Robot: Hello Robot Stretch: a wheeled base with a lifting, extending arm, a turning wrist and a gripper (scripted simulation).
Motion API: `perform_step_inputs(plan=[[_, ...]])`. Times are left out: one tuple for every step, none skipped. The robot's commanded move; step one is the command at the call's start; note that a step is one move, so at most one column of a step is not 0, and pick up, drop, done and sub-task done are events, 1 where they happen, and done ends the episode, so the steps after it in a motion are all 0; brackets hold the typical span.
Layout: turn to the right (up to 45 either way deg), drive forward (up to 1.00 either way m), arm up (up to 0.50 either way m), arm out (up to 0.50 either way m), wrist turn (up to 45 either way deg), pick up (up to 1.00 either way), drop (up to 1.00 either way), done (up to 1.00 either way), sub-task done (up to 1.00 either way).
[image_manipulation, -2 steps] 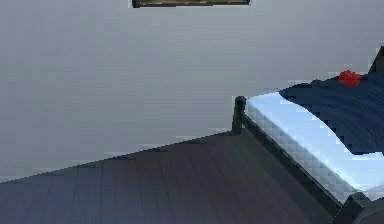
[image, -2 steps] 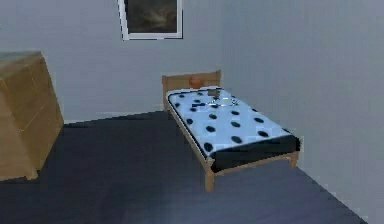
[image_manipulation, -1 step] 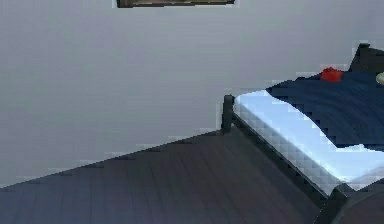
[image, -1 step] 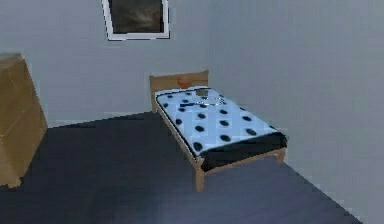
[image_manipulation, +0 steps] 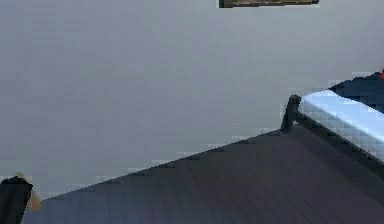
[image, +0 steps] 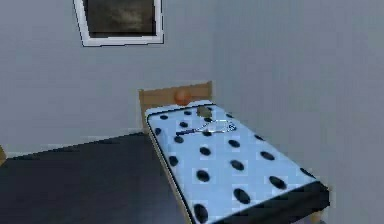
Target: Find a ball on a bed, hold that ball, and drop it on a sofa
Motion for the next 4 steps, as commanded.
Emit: perform_step_inputs(plan=[[-39.0, 0.0, 0.0, 0.0, 0.0, 0.0, 0.0, 0.0, 0.0], [0.0, 0.45, 0.0, 0.0, 0.0, 0.0, 0.0, 0.0, 0.0], [15.0, 0.0, 0.0, 0.0, 0.0, 0.0, 0.0, 0.0, 0.0], [0.0, 1.0, 0.0, 0.0, 0.0, 0.0, 0.0, 0.0, 0.0]])
